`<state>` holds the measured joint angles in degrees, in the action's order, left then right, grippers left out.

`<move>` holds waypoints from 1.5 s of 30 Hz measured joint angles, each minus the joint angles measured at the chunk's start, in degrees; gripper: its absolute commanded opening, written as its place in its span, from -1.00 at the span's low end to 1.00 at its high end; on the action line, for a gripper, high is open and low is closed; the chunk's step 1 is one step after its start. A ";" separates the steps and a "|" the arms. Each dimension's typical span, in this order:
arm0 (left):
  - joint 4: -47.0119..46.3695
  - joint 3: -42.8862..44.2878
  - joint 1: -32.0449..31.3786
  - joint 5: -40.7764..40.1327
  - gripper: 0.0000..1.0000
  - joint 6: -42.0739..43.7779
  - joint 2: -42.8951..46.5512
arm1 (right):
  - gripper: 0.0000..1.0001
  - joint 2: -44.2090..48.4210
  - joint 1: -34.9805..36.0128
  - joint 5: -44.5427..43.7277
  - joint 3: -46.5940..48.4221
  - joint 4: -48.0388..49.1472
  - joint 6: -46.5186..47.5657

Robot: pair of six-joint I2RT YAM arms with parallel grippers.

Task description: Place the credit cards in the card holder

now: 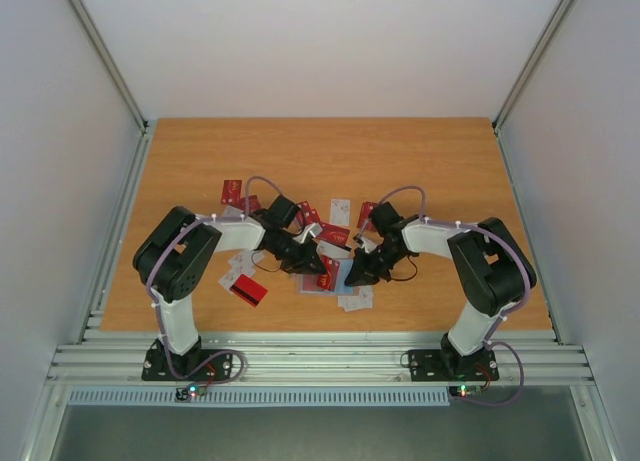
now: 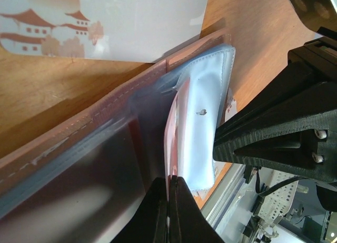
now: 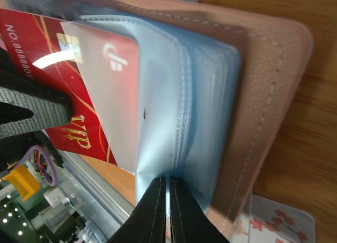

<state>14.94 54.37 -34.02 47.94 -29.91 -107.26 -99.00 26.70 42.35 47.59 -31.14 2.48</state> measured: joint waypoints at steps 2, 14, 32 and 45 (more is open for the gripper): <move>-1.11 -0.57 -0.07 0.07 -0.99 -1.01 0.09 | -0.89 0.00 -0.02 0.68 -0.48 1.14 -0.09; -10.08 -4.24 -0.28 2.43 -1.00 -9.73 -0.02 | -0.85 1.25 -0.07 1.18 -2.40 3.72 -0.22; -8.41 -2.67 -1.33 1.22 -0.99 -6.69 -0.61 | -0.67 9.62 0.04 -7.63 -1.92 -5.60 3.32; -5.95 -1.42 -1.29 1.11 -0.98 -5.38 -0.87 | -0.84 4.59 -0.09 -7.50 -2.08 -0.57 2.10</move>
<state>8.99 52.95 -35.31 49.06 -35.29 -108.14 -94.41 26.61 34.85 45.52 -31.70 4.58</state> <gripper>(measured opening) 0.026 0.094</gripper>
